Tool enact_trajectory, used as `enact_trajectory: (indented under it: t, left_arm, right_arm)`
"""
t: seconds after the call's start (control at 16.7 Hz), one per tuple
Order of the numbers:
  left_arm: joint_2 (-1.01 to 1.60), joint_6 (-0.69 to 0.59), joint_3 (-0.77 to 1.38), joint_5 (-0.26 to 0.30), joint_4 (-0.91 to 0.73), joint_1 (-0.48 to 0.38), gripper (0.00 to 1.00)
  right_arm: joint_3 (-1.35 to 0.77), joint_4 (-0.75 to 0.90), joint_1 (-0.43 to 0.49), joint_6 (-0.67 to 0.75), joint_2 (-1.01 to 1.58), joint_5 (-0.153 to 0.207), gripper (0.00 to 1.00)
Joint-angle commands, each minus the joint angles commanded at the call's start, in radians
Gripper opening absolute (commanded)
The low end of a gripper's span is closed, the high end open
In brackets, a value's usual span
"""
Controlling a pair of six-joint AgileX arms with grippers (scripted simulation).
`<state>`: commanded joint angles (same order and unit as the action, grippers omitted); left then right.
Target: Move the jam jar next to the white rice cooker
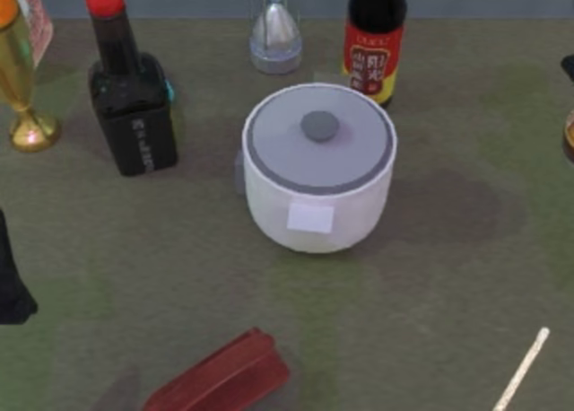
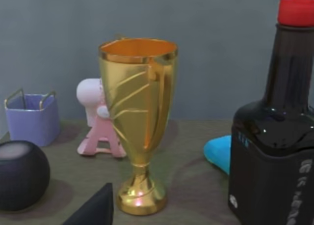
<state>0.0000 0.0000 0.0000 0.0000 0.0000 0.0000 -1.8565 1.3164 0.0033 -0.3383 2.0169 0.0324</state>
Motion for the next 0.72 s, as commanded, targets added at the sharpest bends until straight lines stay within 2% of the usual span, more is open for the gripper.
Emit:
enact_trajectory:
  t: [0.3,0.72]
  left_arm:
    - [0.0,0.0,0.0,0.0,0.0,0.0,1.0]
    - [0.0,0.0,0.0,0.0,0.0,0.0,1.0]
  right_arm:
    - [-0.001,-0.019,0.031,0.07,0.016,-0.007,0.0]
    - [0.03,-0.102,0.199,0.461,0.073,-0.048,0.0]
